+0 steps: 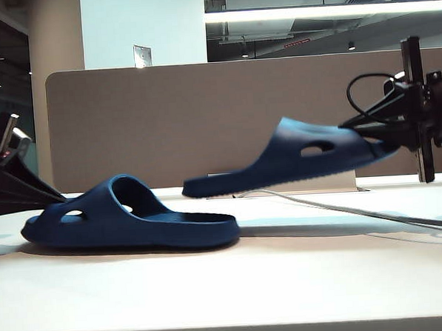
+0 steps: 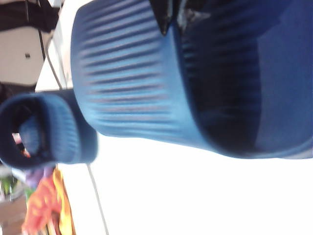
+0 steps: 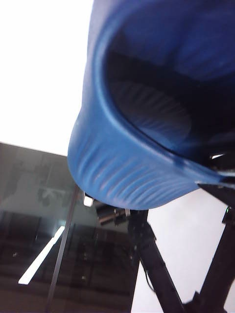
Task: Interlock the pair of blue slippers on the table with their fronts facing up.
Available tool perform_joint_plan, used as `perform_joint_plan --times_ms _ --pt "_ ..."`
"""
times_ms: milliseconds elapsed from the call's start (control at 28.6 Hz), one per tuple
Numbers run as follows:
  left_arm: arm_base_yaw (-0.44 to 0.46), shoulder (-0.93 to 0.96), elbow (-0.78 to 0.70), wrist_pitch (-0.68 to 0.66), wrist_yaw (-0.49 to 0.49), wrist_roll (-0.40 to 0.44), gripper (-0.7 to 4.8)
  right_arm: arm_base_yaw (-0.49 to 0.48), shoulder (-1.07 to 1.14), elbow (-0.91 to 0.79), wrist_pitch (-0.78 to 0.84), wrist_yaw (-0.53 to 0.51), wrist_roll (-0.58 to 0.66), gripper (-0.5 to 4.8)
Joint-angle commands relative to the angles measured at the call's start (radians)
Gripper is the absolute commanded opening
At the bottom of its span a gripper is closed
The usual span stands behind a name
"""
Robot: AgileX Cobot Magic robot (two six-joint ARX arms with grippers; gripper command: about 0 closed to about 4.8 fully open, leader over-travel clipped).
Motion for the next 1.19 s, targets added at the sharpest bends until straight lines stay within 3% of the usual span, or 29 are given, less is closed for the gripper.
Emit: perform_joint_plan --times_ms 35,210,420,525,1190 --pt "0.01 -0.001 0.002 0.035 -0.005 -0.036 -0.06 0.0 -0.008 0.002 0.154 -0.031 0.12 -0.01" --pt "0.009 -0.001 0.002 0.062 0.001 -0.048 -0.06 0.005 -0.008 0.002 0.2 -0.035 0.159 -0.01" --pt "0.008 -0.001 0.002 0.215 0.076 -0.198 -0.06 0.017 -0.007 0.001 0.2 -0.035 0.159 -0.01" --pt "0.003 -0.001 0.002 0.254 0.078 -0.235 -0.06 0.029 -0.007 0.001 0.2 -0.031 0.159 -0.01" --pt "-0.037 -0.001 0.002 0.271 0.128 -0.241 -0.06 0.069 0.001 0.0 0.106 0.077 0.039 -0.01"
